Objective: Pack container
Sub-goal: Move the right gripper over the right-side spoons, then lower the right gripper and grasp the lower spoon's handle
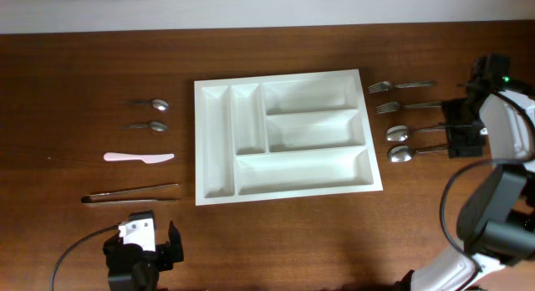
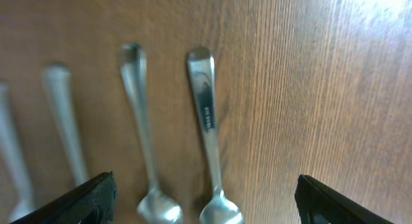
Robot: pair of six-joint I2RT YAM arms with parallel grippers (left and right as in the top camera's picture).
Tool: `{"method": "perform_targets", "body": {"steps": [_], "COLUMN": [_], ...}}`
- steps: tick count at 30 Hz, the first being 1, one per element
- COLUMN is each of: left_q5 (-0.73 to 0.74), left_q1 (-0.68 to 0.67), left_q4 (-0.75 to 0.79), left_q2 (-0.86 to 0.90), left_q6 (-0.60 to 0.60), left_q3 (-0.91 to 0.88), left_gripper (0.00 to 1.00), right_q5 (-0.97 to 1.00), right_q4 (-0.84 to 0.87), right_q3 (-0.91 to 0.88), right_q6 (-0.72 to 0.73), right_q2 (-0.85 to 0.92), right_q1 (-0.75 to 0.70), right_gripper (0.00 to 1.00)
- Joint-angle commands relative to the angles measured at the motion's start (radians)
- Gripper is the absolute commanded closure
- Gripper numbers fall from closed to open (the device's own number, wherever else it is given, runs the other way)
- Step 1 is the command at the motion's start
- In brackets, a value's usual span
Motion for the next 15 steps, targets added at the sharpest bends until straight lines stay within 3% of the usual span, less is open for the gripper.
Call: {"method": "perform_targets", "body": {"steps": [1, 5, 15], "left_q5": [0.007, 0.007, 0.007], "left_q1": [0.005, 0.005, 0.005], "left_q4": [0.000, 0.000, 0.000], "left_q2": [-0.007, -0.007, -0.007], "left_q6": [0.019, 0.019, 0.019], "left_q3": [-0.003, -0.003, -0.003], "left_gripper": [0.01, 0.01, 0.01], "right_q5": [-0.013, -0.038, -0.036], "right_q4": [0.008, 0.068, 0.054], "right_q3": [0.011, 0.011, 0.011], "right_q6": [-0.035, -0.127, -0.129], "right_q2": [0.069, 0.093, 0.138], "right_q1": [0.004, 0.012, 0.118], "right_gripper": [0.11, 0.14, 0.15]}}
